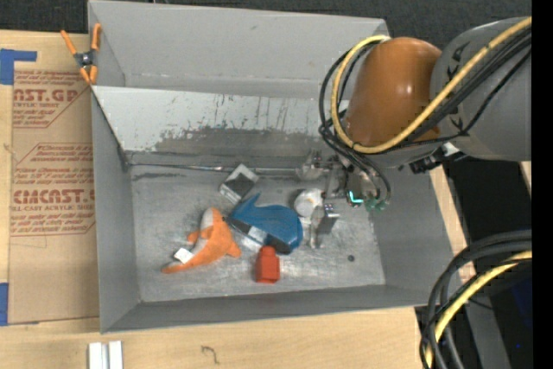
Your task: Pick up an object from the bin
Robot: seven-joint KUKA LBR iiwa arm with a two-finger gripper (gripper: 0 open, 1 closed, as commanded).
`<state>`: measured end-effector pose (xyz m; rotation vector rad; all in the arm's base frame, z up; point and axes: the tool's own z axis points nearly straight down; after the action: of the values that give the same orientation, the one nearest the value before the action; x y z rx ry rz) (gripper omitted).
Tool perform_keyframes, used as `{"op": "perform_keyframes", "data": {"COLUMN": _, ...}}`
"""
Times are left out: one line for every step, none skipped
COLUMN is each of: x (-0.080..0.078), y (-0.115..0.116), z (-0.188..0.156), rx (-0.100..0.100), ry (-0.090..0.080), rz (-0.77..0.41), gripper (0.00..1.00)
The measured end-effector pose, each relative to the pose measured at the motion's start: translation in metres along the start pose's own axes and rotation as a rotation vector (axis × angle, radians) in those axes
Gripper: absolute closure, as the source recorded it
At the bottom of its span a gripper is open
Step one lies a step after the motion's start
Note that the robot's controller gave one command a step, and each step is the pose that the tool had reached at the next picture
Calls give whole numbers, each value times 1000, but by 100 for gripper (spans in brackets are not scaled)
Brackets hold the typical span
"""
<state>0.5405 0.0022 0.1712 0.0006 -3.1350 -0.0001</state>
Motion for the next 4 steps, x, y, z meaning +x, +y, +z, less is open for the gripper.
{"op": "perform_keyframes", "data": {"x": -2, "y": 0, "z": -4, "rx": 0, "ry": -8, "rz": 0, "gripper": 0}}
{"op": "perform_keyframes", "data": {"x": -4, "y": 10, "z": 43, "rx": -1, "ry": -14, "rz": 62, "gripper": 0}}
{"op": "perform_keyframes", "data": {"x": 4, "y": 19, "z": 91, "rx": 8, "ry": -13, "rz": -78, "gripper": 100}}
{"op": "perform_keyframes", "data": {"x": 4, "y": 19, "z": 91, "rx": 8, "ry": -12, "rz": -77, "gripper": 100}}
